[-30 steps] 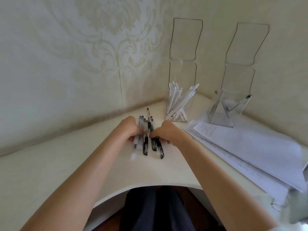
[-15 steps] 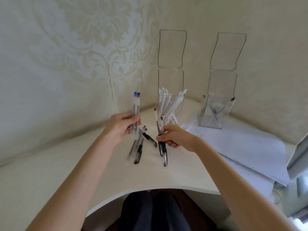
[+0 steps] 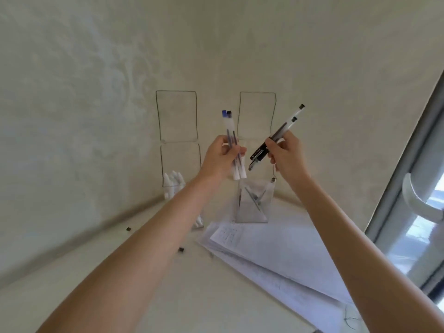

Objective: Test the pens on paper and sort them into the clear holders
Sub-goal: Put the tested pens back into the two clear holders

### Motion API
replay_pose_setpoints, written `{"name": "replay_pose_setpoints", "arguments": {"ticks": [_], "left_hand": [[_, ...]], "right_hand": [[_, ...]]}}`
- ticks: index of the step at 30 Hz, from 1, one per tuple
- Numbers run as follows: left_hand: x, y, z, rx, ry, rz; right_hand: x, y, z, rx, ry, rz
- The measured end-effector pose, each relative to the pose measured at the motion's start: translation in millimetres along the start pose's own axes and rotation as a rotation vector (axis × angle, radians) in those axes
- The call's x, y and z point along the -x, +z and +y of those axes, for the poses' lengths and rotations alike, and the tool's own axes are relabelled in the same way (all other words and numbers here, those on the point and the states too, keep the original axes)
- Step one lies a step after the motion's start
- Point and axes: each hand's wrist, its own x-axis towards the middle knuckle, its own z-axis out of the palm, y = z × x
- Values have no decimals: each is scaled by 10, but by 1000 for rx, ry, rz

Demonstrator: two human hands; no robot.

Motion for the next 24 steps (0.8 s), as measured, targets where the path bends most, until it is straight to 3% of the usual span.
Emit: {"name": "replay_pose_setpoints", "arguments": {"ticks": [3,7,15,20,24], "left_hand": [[-322,321,-113,-99,36,43],[-563,500,-308,-298,26,11],[-32,-21,-337,-311,9,-89],[612,-745,-306,-460,-70,-178],[1038,-1384,-382,-660,-129,21]], "right_hand": [[-280,-108,145,96,32,16],[-396,-137,358,241,122,-132],[33,-60,413,105,93,-113],[679,368,346,161,32,-342],[1074,903,374,297,8,-614]]}}
